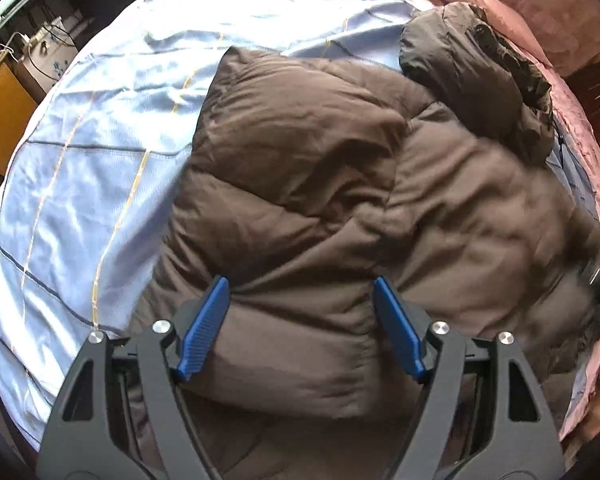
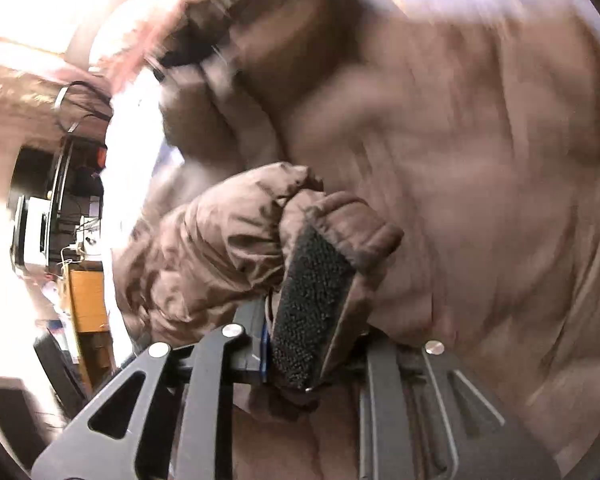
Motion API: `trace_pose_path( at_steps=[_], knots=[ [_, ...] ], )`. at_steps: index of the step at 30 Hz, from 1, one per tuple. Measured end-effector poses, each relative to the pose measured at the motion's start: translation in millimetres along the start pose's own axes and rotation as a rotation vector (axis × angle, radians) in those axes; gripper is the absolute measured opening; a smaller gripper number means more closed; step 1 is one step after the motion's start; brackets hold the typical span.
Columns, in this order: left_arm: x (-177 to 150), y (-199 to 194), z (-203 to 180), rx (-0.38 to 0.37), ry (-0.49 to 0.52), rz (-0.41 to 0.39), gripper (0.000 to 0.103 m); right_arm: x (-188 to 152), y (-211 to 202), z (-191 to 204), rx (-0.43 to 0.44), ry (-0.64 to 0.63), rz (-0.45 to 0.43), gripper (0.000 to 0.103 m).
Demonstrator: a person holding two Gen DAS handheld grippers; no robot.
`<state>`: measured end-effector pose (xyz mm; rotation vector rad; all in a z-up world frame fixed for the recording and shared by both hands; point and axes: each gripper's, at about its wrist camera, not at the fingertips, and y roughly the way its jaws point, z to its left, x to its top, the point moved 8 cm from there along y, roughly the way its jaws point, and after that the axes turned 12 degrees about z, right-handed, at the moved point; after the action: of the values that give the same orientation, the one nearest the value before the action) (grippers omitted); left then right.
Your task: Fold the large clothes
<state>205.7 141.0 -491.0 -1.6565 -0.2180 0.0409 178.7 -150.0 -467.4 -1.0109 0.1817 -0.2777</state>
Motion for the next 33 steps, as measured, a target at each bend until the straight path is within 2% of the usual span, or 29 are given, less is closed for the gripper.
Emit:
trace_pose_path(
  at_steps=[2, 4, 6, 8, 9, 11, 12, 13, 15, 17, 19, 20, 22, 24, 26, 27, 28, 29, 31, 33],
  knots=[
    [9, -6, -4, 0.015, -0.01, -0.041, 0.081, 34, -23, 20, -0.048, -0.083, -0.086, 0.019],
    [18, -10, -2, 0.104, -0.036, -0.084, 0.084, 60, -32, 33, -0.102, -0.154, -0.112, 0.019],
    [21, 1, 9, 0.161, -0.086, -0.051, 0.085, 81, -19, 19, -0.146, -0.144, -0.045, 0.019],
    [20, 23, 21, 0.138, -0.15, 0.023, 0.088, 75, 11, -5, -0.208, -0.102, 0.049, 0.021],
    [19, 26, 24, 0.128, -0.167, 0.032, 0.088, 63, 31, -21, -0.261, -0.105, 0.094, 0.025],
    [16, 21, 27, 0.134, -0.171, 0.027, 0.087, 47, 53, -35, -0.325, -0.134, 0.13, 0.04],
    [15, 15, 26, 0.143, -0.163, 0.017, 0.087, 42, 55, -39, -0.335, -0.146, 0.126, 0.052],
    [14, 3, 24, 0.153, -0.148, -0.013, 0.086, 39, 53, -41, -0.33, -0.149, 0.113, 0.066],
    [12, -24, 16, 0.152, -0.114, -0.102, 0.086, 31, 34, -54, -0.301, -0.07, 0.093, 0.076],
    [10, -51, 0, 0.174, -0.049, -0.211, 0.087, 21, 13, -64, -0.253, -0.001, 0.041, 0.076],
    [13, -58, -18, 0.198, 0.011, -0.261, 0.088, 5, -15, -73, -0.199, 0.063, -0.041, 0.076],
    [15, -56, -29, 0.202, 0.048, -0.269, 0.089, 0, -21, -70, -0.163, 0.066, -0.054, 0.076],
    [18, -43, -49, 0.199, 0.104, -0.237, 0.091, -9, -26, -49, -0.067, 0.018, -0.053, 0.076],
    [22, -26, -62, 0.163, 0.124, -0.202, 0.091, -7, -23, -24, -0.017, -0.066, -0.04, 0.076],
    [25, -2, -65, 0.157, 0.107, -0.124, 0.091, 8, -1, 3, 0.003, -0.121, -0.004, 0.076],
    [25, 21, -58, 0.189, 0.086, -0.033, 0.091, 12, 12, 4, 0.007, -0.119, 0.027, 0.075],
    [23, 40, -53, 0.209, 0.073, 0.039, 0.092, 16, 29, -2, -0.027, -0.097, 0.069, 0.068],
    [24, 52, -50, 0.213, 0.069, 0.072, 0.092, 18, 44, -10, -0.068, -0.077, 0.108, 0.064],
    [24, 53, -49, 0.22, 0.075, 0.077, 0.092, 20, 64, -24, -0.091, -0.059, 0.169, 0.06],
    [23, 40, -53, 0.219, 0.073, 0.066, 0.09, 21, 46, -26, -0.022, -0.059, 0.156, 0.061]
  ],
)
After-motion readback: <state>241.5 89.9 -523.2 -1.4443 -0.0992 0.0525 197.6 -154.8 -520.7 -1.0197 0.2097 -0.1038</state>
